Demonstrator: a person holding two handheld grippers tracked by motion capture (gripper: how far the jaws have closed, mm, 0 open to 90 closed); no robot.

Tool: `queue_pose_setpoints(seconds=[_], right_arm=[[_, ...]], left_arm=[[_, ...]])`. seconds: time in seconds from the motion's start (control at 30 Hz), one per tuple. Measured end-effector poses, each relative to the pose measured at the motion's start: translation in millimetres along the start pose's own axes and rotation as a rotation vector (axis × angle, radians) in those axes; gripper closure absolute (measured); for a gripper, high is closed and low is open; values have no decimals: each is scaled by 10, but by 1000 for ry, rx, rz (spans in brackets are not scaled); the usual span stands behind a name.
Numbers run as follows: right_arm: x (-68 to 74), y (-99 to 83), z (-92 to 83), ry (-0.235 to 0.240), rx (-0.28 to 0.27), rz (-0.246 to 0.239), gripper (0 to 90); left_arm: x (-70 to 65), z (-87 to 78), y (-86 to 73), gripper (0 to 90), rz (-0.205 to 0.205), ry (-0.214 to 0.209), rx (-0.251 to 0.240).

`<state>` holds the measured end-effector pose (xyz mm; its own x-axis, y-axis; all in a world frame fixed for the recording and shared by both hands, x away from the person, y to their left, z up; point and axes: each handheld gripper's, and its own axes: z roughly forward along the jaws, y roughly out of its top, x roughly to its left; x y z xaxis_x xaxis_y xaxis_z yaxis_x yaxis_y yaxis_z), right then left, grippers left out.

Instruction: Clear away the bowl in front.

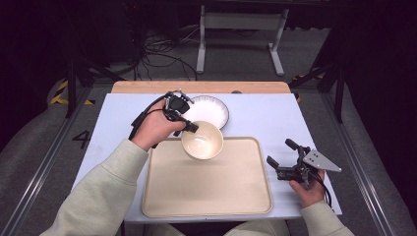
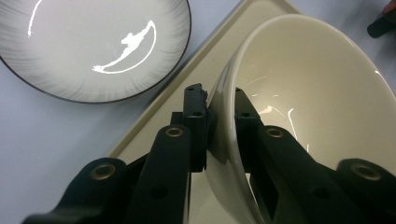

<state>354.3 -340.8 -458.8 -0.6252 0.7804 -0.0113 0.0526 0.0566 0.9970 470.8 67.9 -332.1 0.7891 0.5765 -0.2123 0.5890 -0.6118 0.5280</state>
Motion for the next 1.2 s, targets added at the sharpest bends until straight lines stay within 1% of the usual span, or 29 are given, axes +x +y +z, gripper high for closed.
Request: queue_pose_setpoints(seconds=[0.07, 0.23, 0.3, 0.43, 0.53, 0.67, 0.7, 0.73, 0.8, 0.87, 0.9, 1.0, 1.1, 1.2], right_arm=[[0, 0, 1, 1, -1, 0, 7], [0, -1, 0, 1, -2, 0, 7], [0, -1, 0, 1, -3, 0, 7], [-1, -1, 0, 1, -2, 1, 7], [-1, -1, 0, 1, -2, 1, 7], [0, -1, 0, 1, -2, 0, 7], [0, -1, 0, 1, -2, 0, 7], [-1, -1, 0, 1, -2, 1, 7], [-1, -1, 0, 1, -2, 1, 7], [-1, -1, 0, 0, -2, 1, 7], [-1, -1, 0, 0, -3, 1, 7], [-1, -1, 0, 1, -2, 1, 7], [-1, -1, 0, 0, -3, 1, 7], [-1, -1, 0, 0, -2, 1, 7]], left_arm=[[-7, 22, -4, 813, 0, -4, 5], [-22, 148, -34, 814, 5, -25, 22], [-26, 171, -43, 814, -2, -29, 31], [-27, 240, -62, 813, 4, -30, 42], [-38, 298, -77, 813, 7, -44, 54], [-43, 346, -96, 813, 10, -49, 69], [-45, 358, -103, 813, 4, -52, 72], [-41, 367, -106, 813, 11, -49, 74], [-42, 387, -114, 813, 9, -51, 80], [-47, 407, -122, 813, 16, -52, 86], [-55, 421, -131, 813, 11, -56, 87], [-82, 472, -158, 813, 21, -65, 108], [-105, 517, -176, 813, 31, -70, 111], [-116, 549, -185, 813, 26, -80, 112]])
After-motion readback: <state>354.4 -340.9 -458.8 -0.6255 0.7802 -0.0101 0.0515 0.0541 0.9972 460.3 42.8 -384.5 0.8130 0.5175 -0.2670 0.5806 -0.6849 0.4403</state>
